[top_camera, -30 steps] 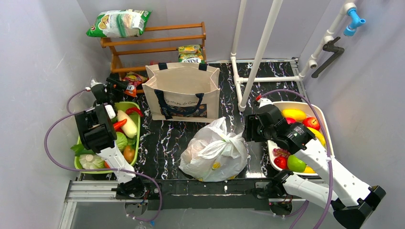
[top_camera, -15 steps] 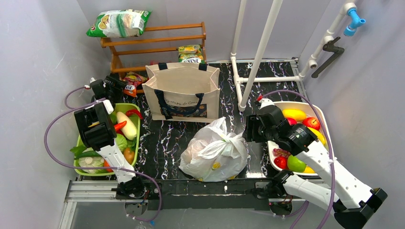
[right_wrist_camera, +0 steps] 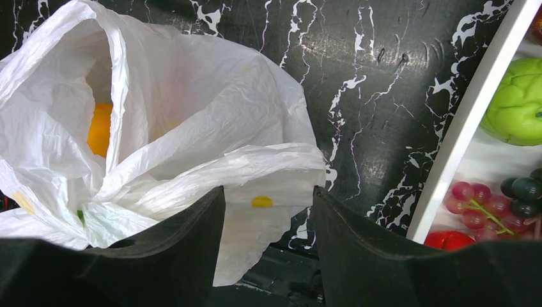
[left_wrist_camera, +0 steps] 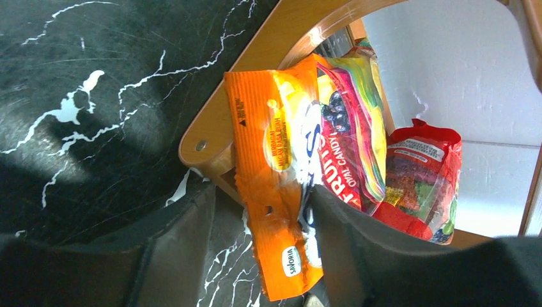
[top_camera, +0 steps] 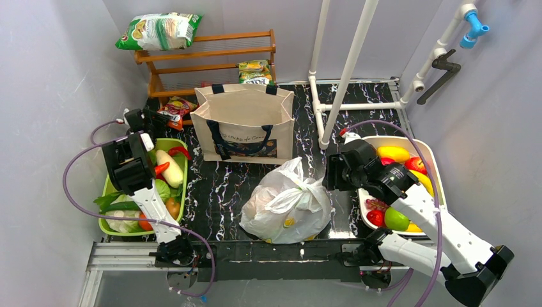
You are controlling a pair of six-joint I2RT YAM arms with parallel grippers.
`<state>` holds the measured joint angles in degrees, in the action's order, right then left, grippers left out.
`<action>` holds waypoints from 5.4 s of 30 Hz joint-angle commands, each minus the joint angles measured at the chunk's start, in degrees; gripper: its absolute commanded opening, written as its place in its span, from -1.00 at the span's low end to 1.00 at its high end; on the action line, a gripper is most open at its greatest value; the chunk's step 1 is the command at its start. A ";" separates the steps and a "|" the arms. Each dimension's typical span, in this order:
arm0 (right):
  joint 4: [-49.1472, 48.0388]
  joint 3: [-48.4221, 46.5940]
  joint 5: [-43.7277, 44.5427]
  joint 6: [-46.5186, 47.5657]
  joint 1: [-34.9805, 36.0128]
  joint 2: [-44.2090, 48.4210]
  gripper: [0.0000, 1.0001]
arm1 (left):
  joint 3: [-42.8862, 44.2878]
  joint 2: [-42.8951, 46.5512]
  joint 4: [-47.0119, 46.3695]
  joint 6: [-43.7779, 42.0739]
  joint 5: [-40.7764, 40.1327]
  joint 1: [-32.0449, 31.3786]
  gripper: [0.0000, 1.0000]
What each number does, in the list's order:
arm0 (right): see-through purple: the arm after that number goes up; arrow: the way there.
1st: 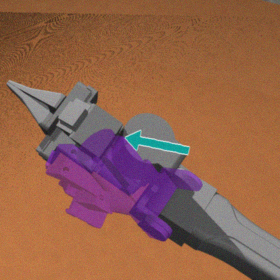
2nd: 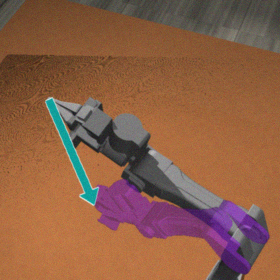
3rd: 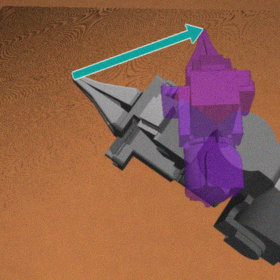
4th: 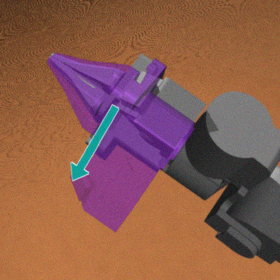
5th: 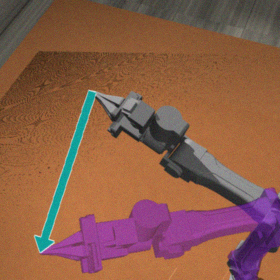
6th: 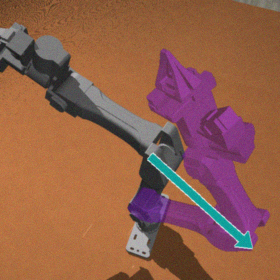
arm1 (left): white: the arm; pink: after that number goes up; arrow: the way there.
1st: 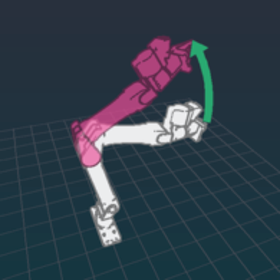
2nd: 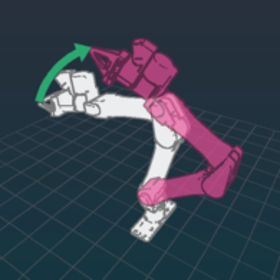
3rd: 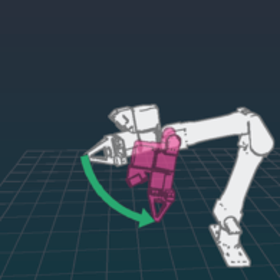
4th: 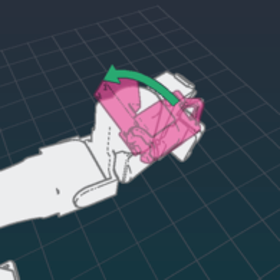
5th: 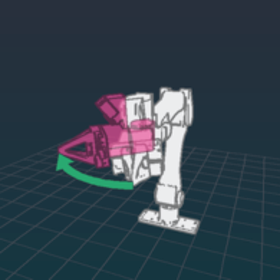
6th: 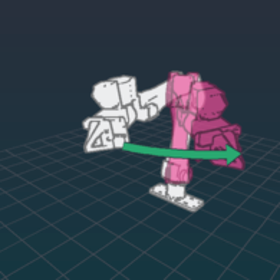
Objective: Place the mixed food into the grocery bags and tie them
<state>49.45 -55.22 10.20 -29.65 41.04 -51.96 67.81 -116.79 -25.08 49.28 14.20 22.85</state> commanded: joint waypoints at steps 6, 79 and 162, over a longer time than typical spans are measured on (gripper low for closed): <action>-1.29 -0.64 -0.49 0.08 -0.08 -0.55 0.19 | 2.21 -0.80 -5.84 3.83 0.14 -0.33 -0.60; 2.83 -6.13 -3.23 -3.84 -0.08 7.98 0.17 | 32.86 48.04 49.58 -14.70 -8.19 -30.91 -1.00; 7.70 -0.07 -4.26 -8.67 -0.12 17.83 0.17 | 47.71 30.79 49.84 -48.85 -37.16 -42.50 0.97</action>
<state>57.32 -55.57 6.63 -37.56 40.99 -34.96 112.88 -82.24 26.55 7.73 -20.64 -19.94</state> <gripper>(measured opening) 0.587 0.981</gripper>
